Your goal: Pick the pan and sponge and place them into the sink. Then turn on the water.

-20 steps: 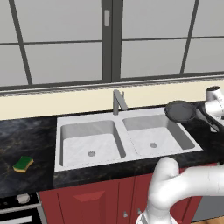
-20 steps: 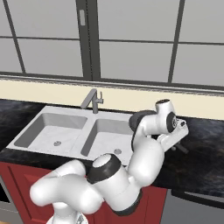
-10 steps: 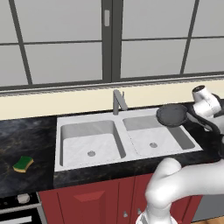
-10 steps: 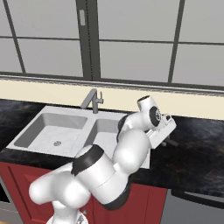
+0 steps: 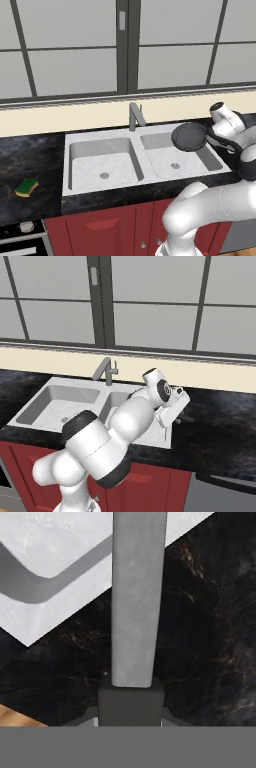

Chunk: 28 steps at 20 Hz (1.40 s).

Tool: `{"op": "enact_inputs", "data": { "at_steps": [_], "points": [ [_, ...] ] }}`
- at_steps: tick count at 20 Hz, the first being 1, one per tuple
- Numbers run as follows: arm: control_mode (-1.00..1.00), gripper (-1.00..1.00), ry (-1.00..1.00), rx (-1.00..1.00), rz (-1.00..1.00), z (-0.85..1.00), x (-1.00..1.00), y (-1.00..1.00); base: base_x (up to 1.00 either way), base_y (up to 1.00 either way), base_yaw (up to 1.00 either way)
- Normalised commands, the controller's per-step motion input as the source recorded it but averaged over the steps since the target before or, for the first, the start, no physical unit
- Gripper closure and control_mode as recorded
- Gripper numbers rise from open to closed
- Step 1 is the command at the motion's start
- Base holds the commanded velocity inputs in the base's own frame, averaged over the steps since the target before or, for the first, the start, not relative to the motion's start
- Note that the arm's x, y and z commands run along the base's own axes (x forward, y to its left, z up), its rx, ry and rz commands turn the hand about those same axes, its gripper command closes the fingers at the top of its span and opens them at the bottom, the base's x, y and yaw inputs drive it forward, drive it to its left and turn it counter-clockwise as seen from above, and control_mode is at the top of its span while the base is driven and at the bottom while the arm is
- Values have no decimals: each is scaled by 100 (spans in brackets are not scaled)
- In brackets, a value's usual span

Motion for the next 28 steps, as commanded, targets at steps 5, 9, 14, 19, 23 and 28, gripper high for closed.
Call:
{"op": "enact_inputs", "data": {
  "at_steps": [5,9,14,19,23,28],
  "points": [
    [-100,100,-3,11,1,-2,-15,18,0,0,0],
    [-100,100,1,2,0,-8,-1,37,0,0,0],
    [-100,100,11,-2,-2,-2,-4,28,0,0,0],
    [-100,100,11,-1,-1,-21,-7,0,0,0,0],
    [-100,100,2,0,0,-22,-13,6,0,0,0],
    [-100,100,2,0,0,-16,-5,14,0,0,0]
  ]
}}
